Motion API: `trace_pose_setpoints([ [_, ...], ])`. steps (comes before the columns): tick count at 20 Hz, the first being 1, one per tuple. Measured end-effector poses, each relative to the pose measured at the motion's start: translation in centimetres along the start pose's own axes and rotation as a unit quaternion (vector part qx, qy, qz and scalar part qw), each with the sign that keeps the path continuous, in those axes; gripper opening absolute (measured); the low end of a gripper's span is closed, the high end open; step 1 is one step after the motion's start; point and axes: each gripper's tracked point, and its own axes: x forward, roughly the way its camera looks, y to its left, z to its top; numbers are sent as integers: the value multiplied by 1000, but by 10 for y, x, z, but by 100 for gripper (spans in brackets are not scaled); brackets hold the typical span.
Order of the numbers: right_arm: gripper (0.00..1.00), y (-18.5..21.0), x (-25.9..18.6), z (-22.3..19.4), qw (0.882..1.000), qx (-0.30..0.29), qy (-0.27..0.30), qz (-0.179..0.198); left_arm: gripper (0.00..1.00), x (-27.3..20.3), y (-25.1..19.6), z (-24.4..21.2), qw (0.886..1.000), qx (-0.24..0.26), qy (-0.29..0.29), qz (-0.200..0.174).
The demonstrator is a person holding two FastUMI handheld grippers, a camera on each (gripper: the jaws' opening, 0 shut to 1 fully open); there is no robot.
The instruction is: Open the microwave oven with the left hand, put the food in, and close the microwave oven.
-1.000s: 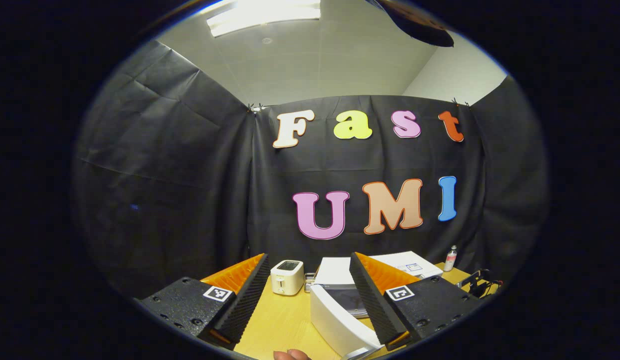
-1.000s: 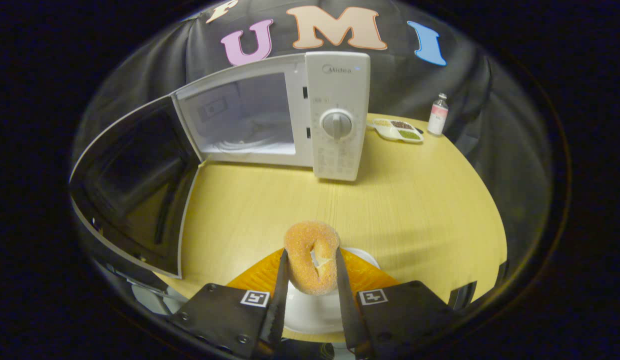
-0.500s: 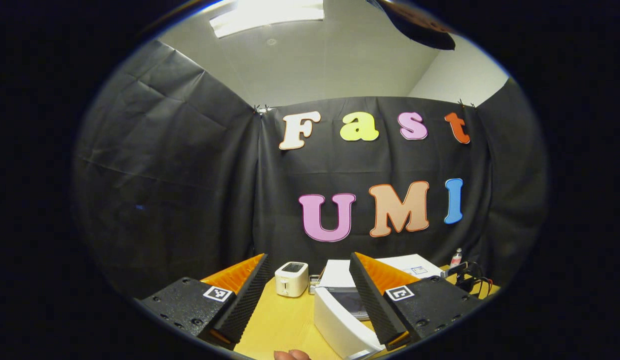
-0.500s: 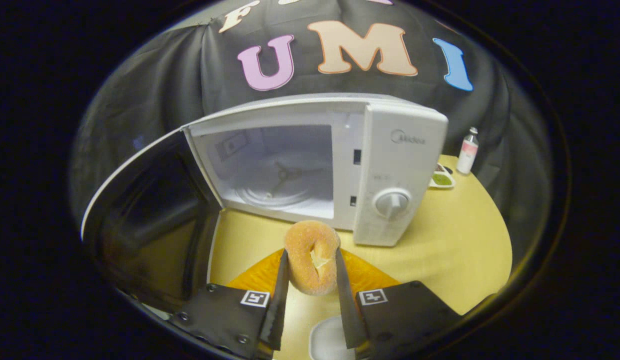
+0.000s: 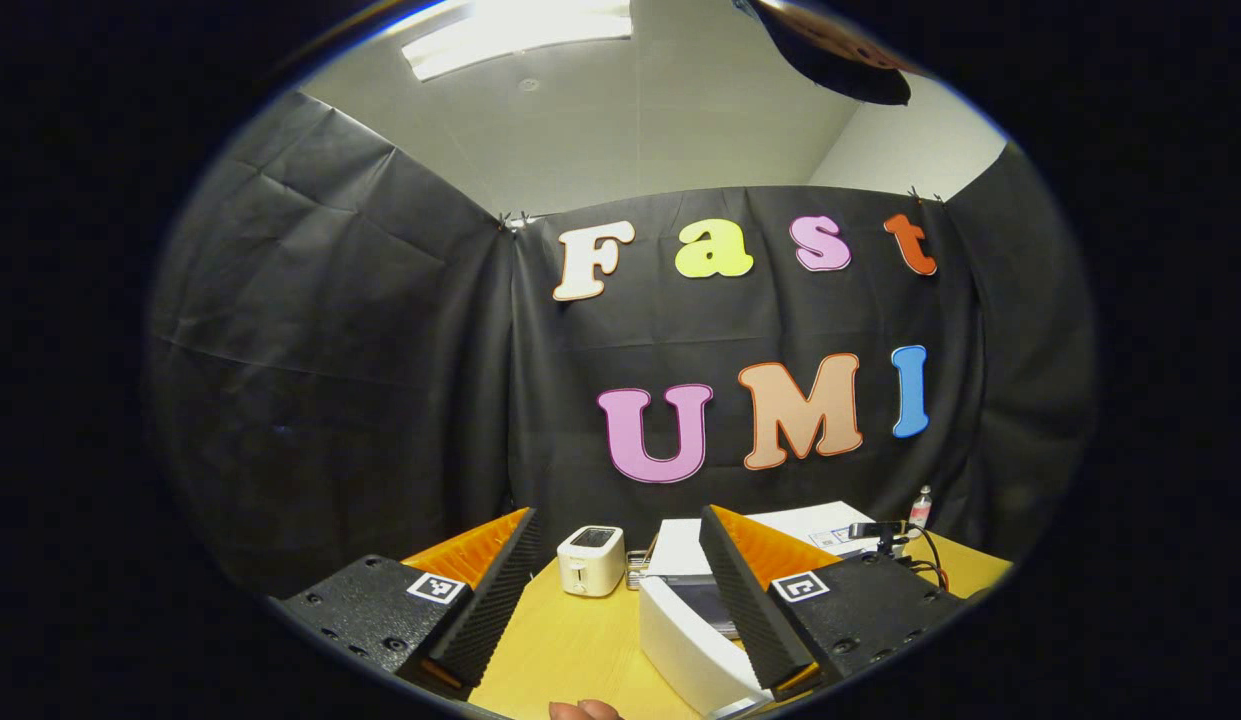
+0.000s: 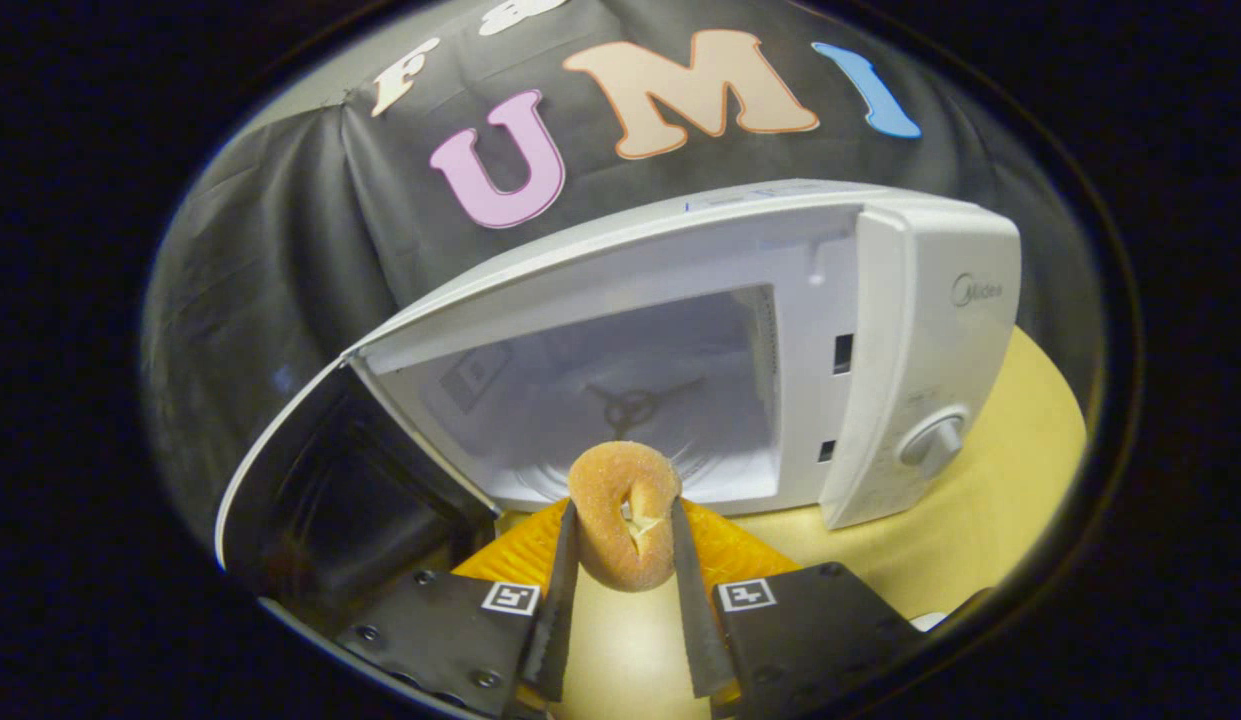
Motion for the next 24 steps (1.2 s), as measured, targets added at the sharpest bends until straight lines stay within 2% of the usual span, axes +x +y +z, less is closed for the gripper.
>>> trace_pose_setpoints([
  [1, 50, 3, 6, -1, 1000, 16, -3, -3, 94, 0, 2, 0, 1000, 3, 1, -1],
  [2, 43, 5, 13, 0, 999, 33, -6, -9, 94, -1, 4, 0, 1000, 7, 3, -2],
  [7, 43, 23, 28, -4, 991, 127, -26, -20, 96, 3, 17, -2, 999, 31, 6, -12],
  [13, 43, 21, 48, -6, 972, 230, -43, -30, 97, 6, 30, -8, 998, 49, 12, -31],
  [14, 49, 19, 52, -6, 969, 242, -46, -35, 97, 7, 31, -10, 998, 49, 14, -34],
  [15, 49, 20, 55, -6, 966, 253, -49, -35, 100, 8, 32, -12, 998, 48, 15, -36],
  [16, 49, 20, 58, -7, 963, 262, -47, -37, 97, 8, 33, -14, 998, 48, 18, -38],
  [18, 50, 19, 64, -6, 959, 276, -53, -40, 97, 9, 36, -15, 998, 47, 19, -40],
  [19, 50, 17, 65, -5, 956, 284, -57, -44, 100, 10, 38, -15, 998, 47, 20, -40],
  [20, 50, 14, 70, -1, 952, 295, -63, -47, 96, 10, 38, -17, 998, 47, 20, -40],
  [21, 50, 13, 72, 1, 949, 306, -66, -51, 100, 11, 39, -17, 998, 47, 21, -40],
  [23, 49, 14, 81, 2, 942, 323, -66, -52, 100, 11, 41, -20, 998, 48, 24, -41],
  [24, 50, 14, 84, 3, 941, 328, -67, -55, 96, 11, 42, -20, 998, 49, 25, -40],
])
